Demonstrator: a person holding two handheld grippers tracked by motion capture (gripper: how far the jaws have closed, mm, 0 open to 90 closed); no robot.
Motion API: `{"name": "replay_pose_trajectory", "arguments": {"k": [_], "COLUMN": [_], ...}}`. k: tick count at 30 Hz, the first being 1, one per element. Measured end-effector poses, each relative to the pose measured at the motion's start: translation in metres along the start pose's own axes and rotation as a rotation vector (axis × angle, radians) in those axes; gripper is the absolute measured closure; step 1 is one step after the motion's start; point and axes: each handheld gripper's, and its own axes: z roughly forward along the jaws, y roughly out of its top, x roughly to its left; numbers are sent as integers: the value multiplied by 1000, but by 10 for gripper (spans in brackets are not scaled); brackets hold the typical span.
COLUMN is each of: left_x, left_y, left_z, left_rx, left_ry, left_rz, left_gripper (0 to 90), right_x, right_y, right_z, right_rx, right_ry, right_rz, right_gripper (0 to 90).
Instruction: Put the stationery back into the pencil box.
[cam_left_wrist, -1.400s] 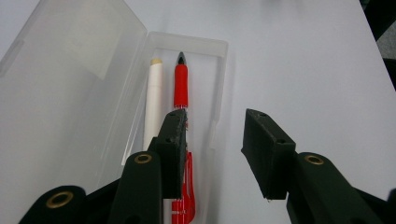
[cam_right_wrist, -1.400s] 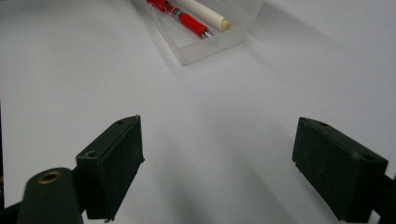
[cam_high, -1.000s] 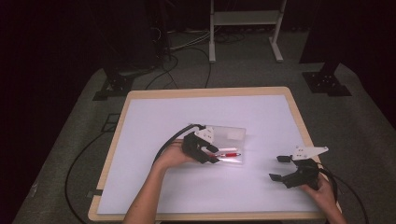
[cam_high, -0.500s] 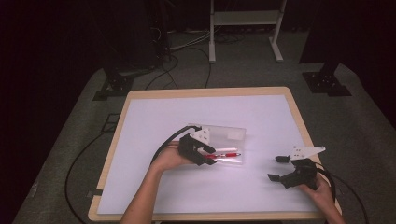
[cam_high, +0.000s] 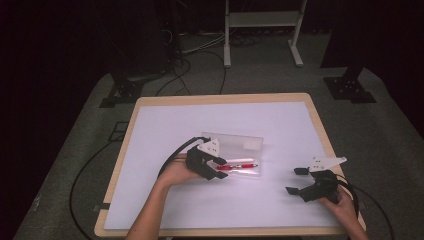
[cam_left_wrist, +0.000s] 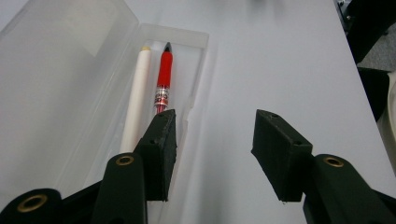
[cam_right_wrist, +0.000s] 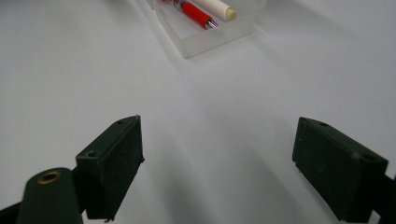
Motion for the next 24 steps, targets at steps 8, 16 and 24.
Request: {"name": "replay_pose_trajectory", "arguments": {"k": [8,16,24], "left_x": [-4,-8,-13], "left_y": [-5,-13,-20], "left_z": [-7,-12,-20], "left_rx": [1,-13,-34], "left_ry": [11,24,41], "left_rz": [-10,-29,-47], "left_gripper": [465,456,440], "right_x": [-1,0,0], "right_y": [0,-1,-1], "right_z": [0,0,0], "right_rx": [-3,1,5], "right_ry": [-2,-6,-13], "right_rz": [1,3,6], "right_gripper": [153,153,153]}}
